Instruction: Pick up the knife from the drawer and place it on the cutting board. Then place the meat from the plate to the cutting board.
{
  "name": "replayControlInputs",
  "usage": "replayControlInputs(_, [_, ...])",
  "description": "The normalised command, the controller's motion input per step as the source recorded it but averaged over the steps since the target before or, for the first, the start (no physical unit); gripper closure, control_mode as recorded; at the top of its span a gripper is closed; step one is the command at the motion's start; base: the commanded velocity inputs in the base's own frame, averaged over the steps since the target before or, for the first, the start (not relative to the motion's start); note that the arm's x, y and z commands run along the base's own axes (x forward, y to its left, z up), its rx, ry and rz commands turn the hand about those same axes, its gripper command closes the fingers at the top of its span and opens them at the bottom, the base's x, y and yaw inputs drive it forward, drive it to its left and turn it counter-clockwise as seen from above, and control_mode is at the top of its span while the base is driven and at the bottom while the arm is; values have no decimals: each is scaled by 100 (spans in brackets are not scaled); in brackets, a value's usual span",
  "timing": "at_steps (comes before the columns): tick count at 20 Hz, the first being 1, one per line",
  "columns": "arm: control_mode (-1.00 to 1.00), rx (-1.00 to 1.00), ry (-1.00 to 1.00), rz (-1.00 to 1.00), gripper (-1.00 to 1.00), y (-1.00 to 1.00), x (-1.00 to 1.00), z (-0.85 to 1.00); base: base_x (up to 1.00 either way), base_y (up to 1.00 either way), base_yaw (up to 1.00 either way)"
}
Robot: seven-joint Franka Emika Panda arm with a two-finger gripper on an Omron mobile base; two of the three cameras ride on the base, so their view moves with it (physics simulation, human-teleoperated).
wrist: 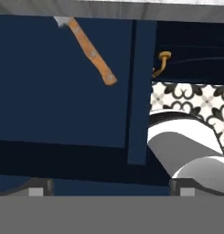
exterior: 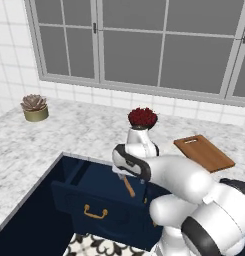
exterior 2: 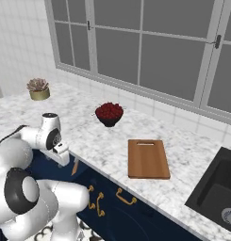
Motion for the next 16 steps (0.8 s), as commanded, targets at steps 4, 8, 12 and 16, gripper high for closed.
replayControlInputs(4, [-100,0,10,-7,-100,52,14,-48,0,0,0])
replayControlInputs(8, [-100,-1,13,-2,-100,31,4,-52,0,0,0])
replayControlInputs(12, [-100,0,6,0,-100,11,5,-43,0,0,0])
replayControlInputs(16, [-100,0,2,0,-100,15,7,-37,0,0,0])
